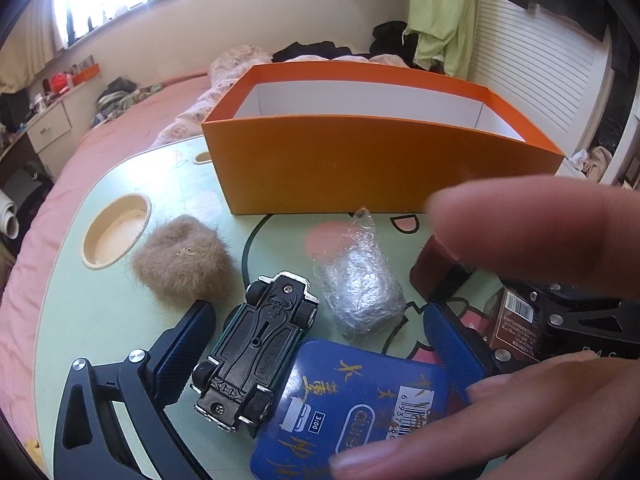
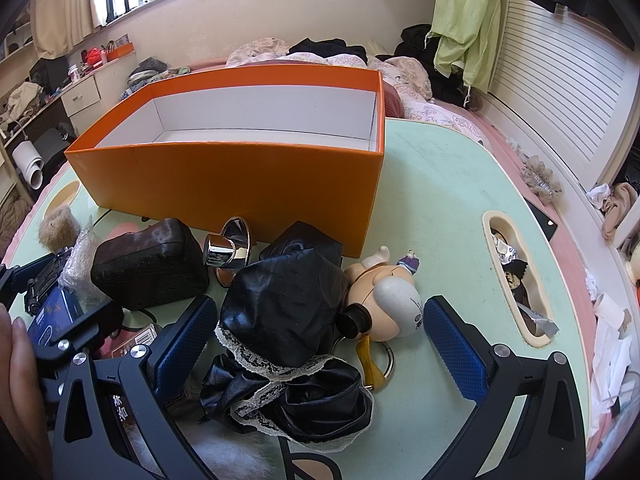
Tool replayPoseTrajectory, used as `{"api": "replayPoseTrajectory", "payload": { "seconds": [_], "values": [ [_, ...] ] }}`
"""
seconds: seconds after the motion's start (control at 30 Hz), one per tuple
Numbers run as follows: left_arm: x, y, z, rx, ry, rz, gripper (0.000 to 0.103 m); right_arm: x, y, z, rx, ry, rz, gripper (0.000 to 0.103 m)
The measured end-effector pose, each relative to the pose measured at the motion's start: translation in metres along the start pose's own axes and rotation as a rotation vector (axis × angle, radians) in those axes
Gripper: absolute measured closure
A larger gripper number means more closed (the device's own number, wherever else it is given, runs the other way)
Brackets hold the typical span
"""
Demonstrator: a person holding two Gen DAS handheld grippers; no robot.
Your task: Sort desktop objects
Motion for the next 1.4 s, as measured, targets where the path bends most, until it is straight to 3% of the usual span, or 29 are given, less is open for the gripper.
{"api": "replayPoseTrajectory", "payload": {
  "seconds": [0.77,1.0,1.4],
  "values": [
    [0.014,-0.003,0.0,-0.004,0.059,0.028,0.0,0.001,0.001,0.0,-0.001,0.009,-0.008,0.0],
    [0.002,-0.002,0.001,-0.001,-0.002,-0.004,0.0,0.002,0.002,0.0,-0.001,0.005,-0.001,0.0],
    [0.007,-0.004,0.004,0.001,0.015,0.009,0.0,0.001,0.002,0.0,0.0,0.008,-0.002,0.0]
  ]
}}
Point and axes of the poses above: each gripper's, at about its wrist camera, not at the fingertips, and y roughly against the way its jaws point, x to its left, z to its top, the point moved 7 cm from there along -y, roughly the way its jaws point, and after that the axes turned 4 degrees about y, right-handed, at the moved point
